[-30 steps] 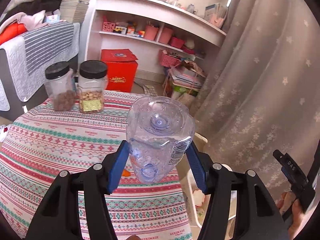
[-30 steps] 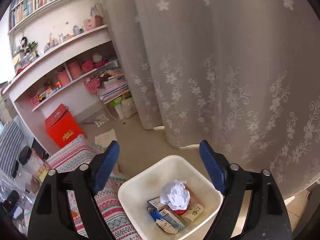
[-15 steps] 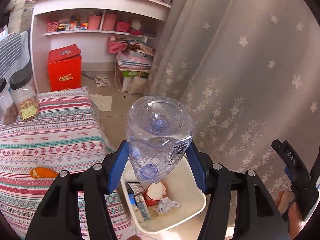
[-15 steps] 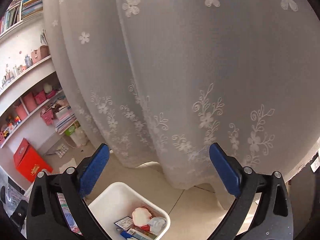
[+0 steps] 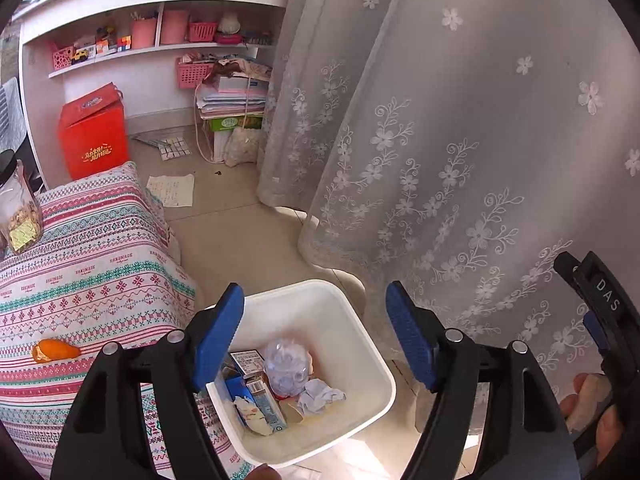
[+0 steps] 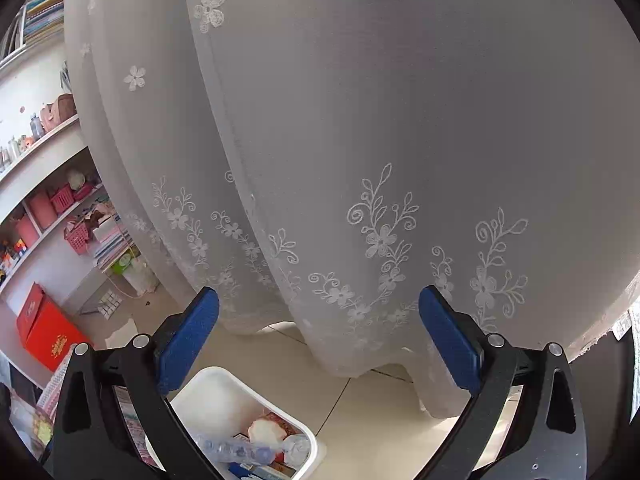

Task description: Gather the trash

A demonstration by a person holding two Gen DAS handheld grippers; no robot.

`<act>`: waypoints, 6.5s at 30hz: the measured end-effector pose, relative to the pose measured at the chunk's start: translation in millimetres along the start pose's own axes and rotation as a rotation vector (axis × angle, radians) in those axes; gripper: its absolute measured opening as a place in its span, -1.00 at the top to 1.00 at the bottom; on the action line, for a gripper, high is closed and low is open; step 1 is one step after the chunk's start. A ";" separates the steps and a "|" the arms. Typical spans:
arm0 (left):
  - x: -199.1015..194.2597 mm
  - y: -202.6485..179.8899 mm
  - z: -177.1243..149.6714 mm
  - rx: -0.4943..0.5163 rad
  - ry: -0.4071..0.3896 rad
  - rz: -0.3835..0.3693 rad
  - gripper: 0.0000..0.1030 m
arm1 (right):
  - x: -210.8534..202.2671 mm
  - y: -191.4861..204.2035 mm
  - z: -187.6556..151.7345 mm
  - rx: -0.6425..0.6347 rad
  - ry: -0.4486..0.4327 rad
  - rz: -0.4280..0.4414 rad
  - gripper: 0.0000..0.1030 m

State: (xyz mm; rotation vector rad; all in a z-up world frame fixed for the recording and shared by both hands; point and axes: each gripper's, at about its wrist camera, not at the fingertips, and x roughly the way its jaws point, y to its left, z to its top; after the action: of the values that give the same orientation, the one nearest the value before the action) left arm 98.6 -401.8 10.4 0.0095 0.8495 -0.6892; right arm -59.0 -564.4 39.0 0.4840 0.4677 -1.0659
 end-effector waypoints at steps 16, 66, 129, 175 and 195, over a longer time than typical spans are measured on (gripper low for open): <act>12.3 224.9 -62.4 -0.622 0.133 0.582 -0.66 | -5.7 65.8 -25.7 -0.188 0.080 0.122 -0.86; -108.1 198.8 -14.5 -0.210 -0.151 0.209 0.66 | -47.3 108.6 -34.3 -0.311 -0.005 0.221 -0.87; -226.0 238.2 -74.4 -0.227 -0.317 0.639 -0.87 | -207.8 197.0 -164.9 -0.423 -0.251 0.527 -0.87; -221.9 234.5 -74.6 -0.223 -0.298 0.620 -0.87 | -197.4 189.1 -158.6 -0.469 -0.210 0.555 -0.87; -211.5 233.3 -76.1 -0.217 -0.285 0.613 -0.87 | -188.2 188.1 -158.5 -0.496 -0.198 0.539 -0.87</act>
State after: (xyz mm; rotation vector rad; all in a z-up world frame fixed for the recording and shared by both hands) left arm 80.7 -80.3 45.7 -0.0222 0.5949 -0.0172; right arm 14.1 -263.6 48.6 0.0489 0.3777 -0.4452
